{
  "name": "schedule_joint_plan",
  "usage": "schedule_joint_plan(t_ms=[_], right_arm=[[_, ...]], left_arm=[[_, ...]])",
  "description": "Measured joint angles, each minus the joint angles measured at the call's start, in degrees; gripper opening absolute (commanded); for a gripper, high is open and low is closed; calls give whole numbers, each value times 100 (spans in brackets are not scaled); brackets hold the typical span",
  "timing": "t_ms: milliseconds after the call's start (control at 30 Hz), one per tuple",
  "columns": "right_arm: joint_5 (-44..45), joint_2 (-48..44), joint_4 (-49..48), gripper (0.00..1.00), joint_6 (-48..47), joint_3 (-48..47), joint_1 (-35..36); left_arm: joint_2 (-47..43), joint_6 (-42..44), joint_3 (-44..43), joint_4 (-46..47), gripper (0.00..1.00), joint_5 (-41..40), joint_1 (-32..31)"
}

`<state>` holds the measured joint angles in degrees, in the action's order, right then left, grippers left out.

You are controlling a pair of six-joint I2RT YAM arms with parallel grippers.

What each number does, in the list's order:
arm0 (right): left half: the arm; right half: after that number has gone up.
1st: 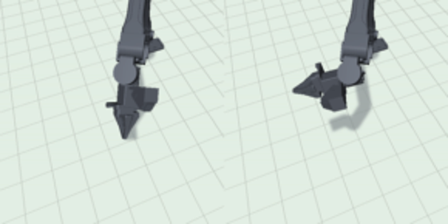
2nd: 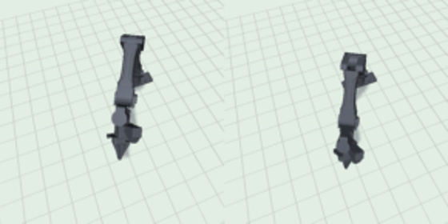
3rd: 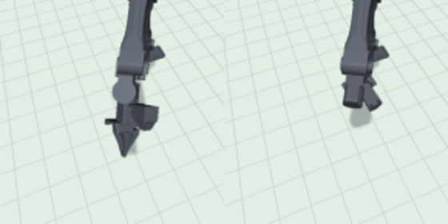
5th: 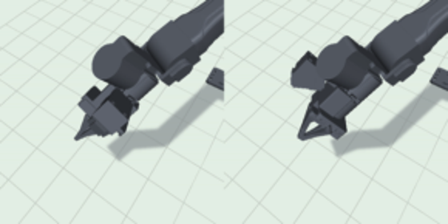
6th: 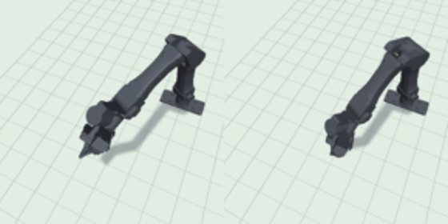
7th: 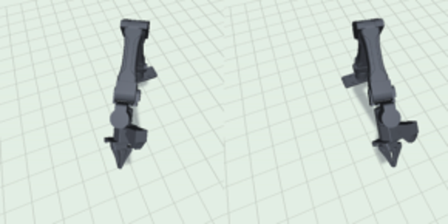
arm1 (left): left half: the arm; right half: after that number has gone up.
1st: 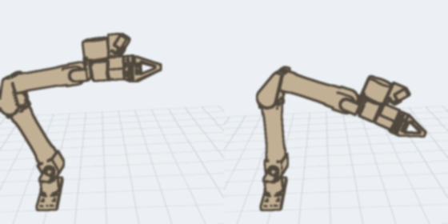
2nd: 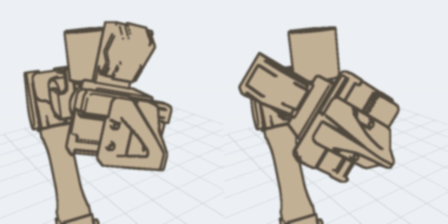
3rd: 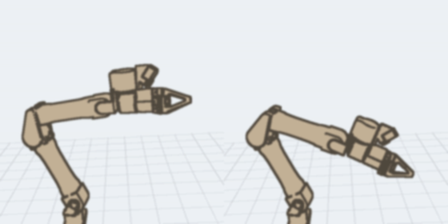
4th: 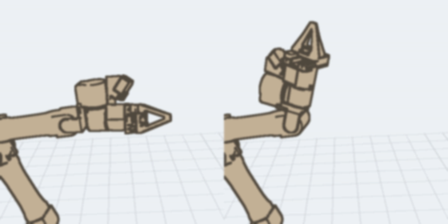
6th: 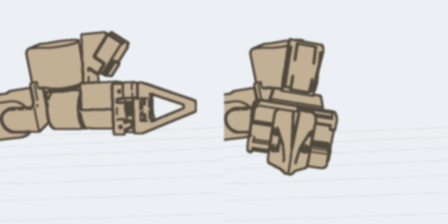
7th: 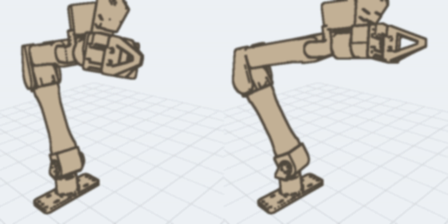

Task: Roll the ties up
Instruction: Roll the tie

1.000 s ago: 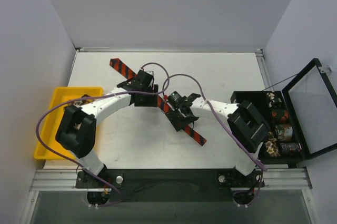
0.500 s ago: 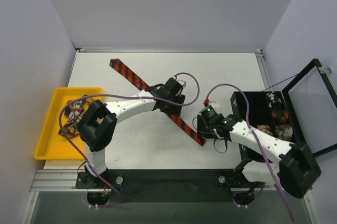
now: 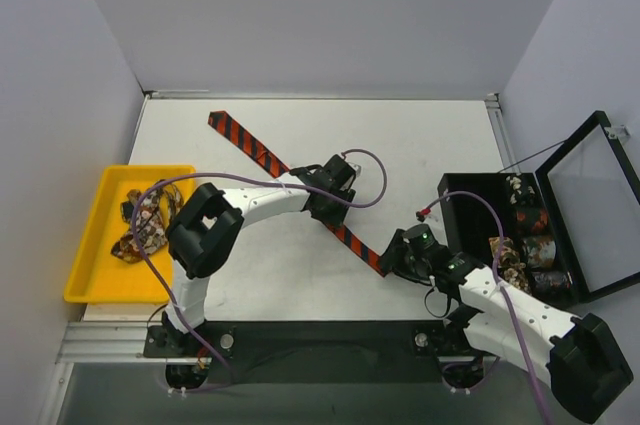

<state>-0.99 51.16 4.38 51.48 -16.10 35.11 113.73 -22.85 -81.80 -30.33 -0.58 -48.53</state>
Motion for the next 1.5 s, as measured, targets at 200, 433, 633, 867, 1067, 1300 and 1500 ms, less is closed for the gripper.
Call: schedule_joint_plan(t_ms=[200, 433, 633, 867, 1067, 1300, 1500], right_arm=[[-52, -35, -264, 41, 269, 133, -7], [-50, -22, -334, 39, 485, 175, -20], [-55, -133, -125, 39, 649, 175, -20], [-74, -190, 46, 36, 804, 175, -20], [-146, 72, -144, 19, 927, 151, -20], [-144, 109, 223, 3, 949, 0, -20], [-140, 621, 997, 0, 717, -960, -20]], left_arm=[[98, 63, -52, 9, 47, -2, -7], [162, 59, -52, 7, 47, -7, -7], [177, -9, -33, 20, 46, -31, -7], [192, -72, -33, 37, 46, -46, -7], [216, -105, -57, 39, 46, -46, -7], [234, -201, -74, 66, 46, -42, -7], [234, -245, -76, 72, 46, -44, -7]])
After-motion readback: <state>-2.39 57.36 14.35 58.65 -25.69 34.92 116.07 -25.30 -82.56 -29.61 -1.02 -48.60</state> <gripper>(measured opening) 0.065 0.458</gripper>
